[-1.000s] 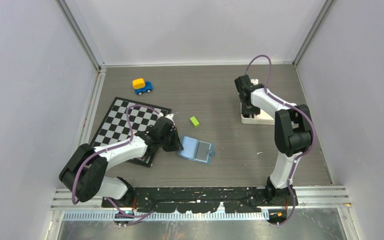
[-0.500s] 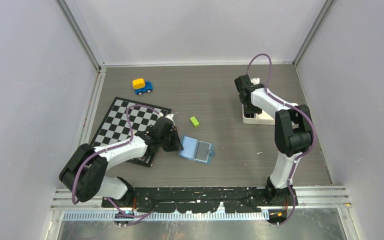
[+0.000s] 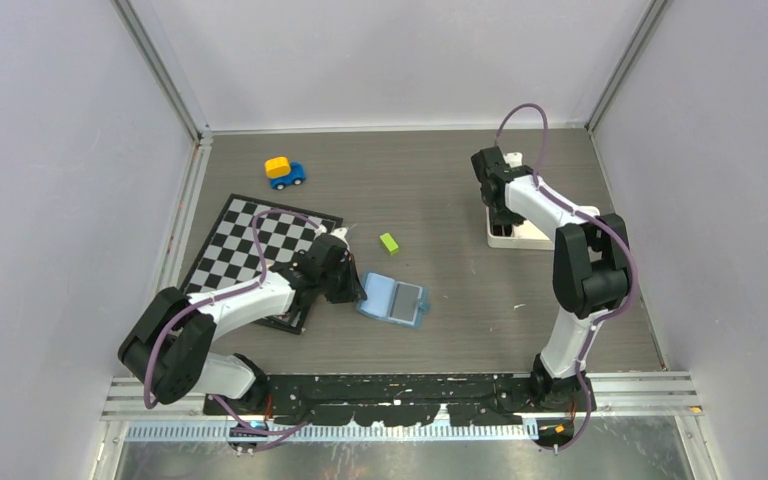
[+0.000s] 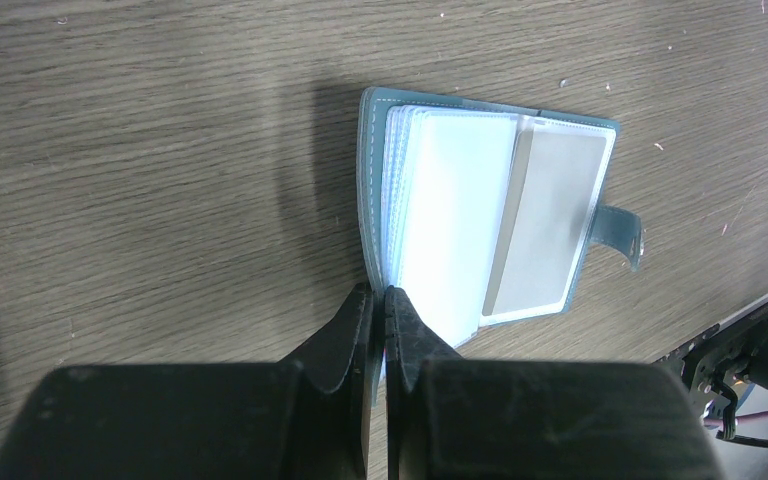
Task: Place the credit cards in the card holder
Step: Pick up the credit card from the storage box.
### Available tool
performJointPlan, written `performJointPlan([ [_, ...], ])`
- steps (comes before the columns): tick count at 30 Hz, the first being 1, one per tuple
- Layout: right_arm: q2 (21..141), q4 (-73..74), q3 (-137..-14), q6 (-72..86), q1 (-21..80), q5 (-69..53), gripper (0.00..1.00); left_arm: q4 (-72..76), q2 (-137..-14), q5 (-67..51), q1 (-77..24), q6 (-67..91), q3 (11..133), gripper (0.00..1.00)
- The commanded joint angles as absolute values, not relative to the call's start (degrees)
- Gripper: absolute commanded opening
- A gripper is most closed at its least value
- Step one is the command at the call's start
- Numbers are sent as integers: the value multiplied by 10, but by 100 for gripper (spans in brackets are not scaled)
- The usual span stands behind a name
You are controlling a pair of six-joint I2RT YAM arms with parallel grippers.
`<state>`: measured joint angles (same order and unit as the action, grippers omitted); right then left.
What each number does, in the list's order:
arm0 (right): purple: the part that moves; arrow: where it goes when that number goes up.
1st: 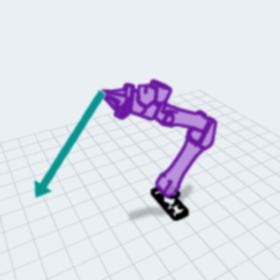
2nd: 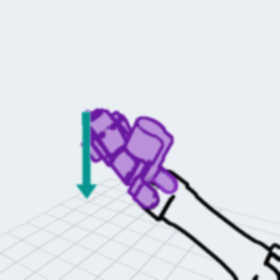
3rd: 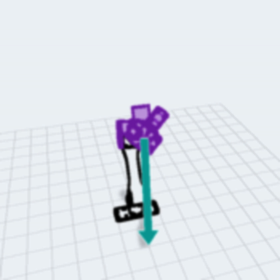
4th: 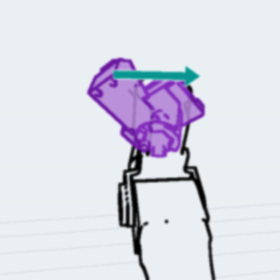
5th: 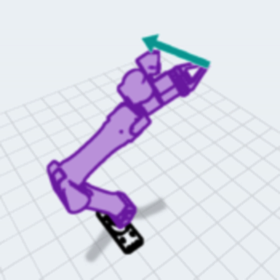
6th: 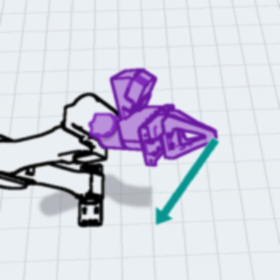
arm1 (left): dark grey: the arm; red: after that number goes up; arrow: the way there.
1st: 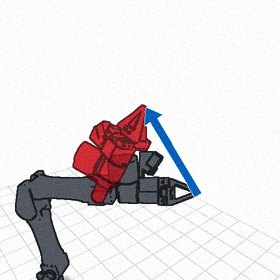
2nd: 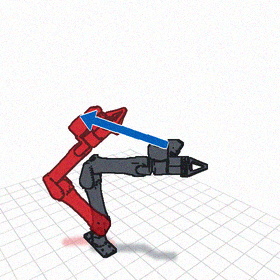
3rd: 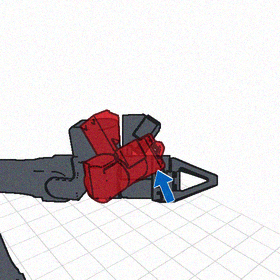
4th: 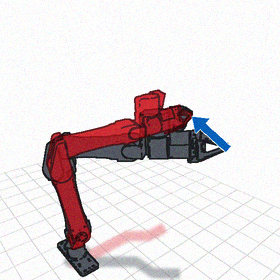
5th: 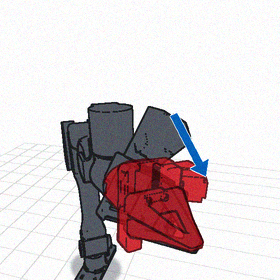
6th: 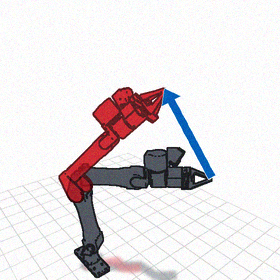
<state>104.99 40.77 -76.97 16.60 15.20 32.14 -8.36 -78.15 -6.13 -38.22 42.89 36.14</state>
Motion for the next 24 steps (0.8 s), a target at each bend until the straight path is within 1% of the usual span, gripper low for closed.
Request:
performJointPlan([
  [1, 1018, 410, -790, 164, 149, 339, 28, -82, -781, -68, -380, 420, 365, 0],
  [4, 1021, 410, -790, 163, 148, 332, 21, -83, -781, -67, -380, 420, 365, 0],
  [11, 1006, 413, -792, 168, 148, 307, 1, -84, -776, -65, -380, 420, 363, 0],
  [19, 926, 451, -820, 195, 148, 234, 0, -82, -774, -63, -380, 421, 357, 0],
  [24, 828, 432, -779, 243, 149, 111, 0, -80, -772, -62, -380, 422, 355, 0],
])
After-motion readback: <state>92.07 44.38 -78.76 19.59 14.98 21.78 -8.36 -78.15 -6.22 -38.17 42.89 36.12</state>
